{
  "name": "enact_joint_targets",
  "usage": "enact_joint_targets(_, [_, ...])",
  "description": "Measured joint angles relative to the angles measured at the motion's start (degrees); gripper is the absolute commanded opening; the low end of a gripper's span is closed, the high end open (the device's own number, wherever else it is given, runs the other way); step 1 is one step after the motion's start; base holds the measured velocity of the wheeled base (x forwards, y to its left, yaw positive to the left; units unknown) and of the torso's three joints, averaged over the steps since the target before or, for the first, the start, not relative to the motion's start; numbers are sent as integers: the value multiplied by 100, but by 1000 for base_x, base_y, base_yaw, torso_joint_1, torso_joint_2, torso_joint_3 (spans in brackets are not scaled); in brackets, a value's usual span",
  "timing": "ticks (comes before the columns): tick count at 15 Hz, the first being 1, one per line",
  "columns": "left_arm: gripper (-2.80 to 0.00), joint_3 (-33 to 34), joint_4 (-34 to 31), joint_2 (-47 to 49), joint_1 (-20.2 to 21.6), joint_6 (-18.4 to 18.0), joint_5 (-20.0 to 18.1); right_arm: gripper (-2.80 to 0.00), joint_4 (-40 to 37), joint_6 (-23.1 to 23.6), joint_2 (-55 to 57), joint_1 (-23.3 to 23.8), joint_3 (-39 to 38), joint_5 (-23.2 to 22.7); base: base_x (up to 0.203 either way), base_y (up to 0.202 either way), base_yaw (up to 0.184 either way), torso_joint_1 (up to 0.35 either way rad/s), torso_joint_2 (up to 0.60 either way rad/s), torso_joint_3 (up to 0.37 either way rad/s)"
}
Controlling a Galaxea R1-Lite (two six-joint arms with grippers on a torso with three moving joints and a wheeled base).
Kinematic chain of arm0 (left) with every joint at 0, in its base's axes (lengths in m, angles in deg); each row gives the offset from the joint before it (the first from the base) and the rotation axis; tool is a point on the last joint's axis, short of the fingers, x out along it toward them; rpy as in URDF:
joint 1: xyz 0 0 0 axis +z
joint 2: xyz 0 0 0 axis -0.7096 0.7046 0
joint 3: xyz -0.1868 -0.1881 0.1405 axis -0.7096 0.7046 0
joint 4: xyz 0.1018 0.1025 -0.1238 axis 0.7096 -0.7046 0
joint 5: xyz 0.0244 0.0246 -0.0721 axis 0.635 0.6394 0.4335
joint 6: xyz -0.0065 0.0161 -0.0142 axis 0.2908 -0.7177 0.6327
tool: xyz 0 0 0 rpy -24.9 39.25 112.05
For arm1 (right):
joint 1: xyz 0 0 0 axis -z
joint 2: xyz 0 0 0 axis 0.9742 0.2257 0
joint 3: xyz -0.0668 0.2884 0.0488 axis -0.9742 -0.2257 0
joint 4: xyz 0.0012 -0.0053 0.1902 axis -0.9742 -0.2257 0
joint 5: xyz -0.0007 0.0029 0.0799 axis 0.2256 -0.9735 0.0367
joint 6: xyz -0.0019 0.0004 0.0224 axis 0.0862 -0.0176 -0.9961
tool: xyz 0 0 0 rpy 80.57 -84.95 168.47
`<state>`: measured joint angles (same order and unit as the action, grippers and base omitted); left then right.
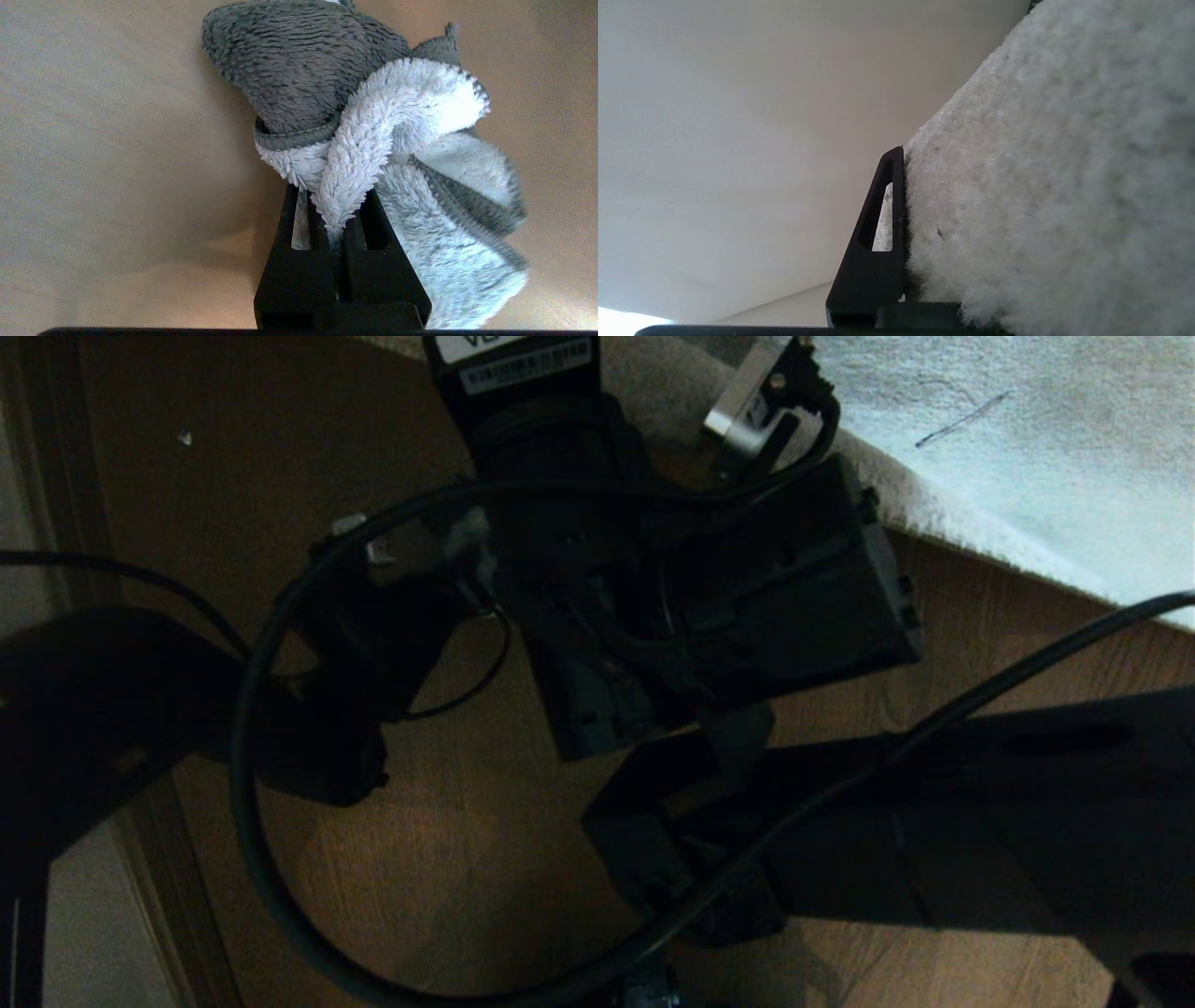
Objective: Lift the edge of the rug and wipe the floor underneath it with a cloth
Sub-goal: Wipe the floor under the carpet with a rag
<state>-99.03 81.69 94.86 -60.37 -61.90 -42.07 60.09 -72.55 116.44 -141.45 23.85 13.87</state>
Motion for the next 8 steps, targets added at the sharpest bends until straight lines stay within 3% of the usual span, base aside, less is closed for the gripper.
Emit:
enact_joint_targets(3, [-280, 8, -107, -190, 275, 0, 20, -280, 2, 1, 28, -57, 41, 1, 0, 0, 0, 0, 0, 0])
enact_joint_targets(8, [-280, 443, -258, -954, 349, -82, 40, -280, 7, 2, 41, -171, 52, 4, 0, 0, 0, 0, 0, 0])
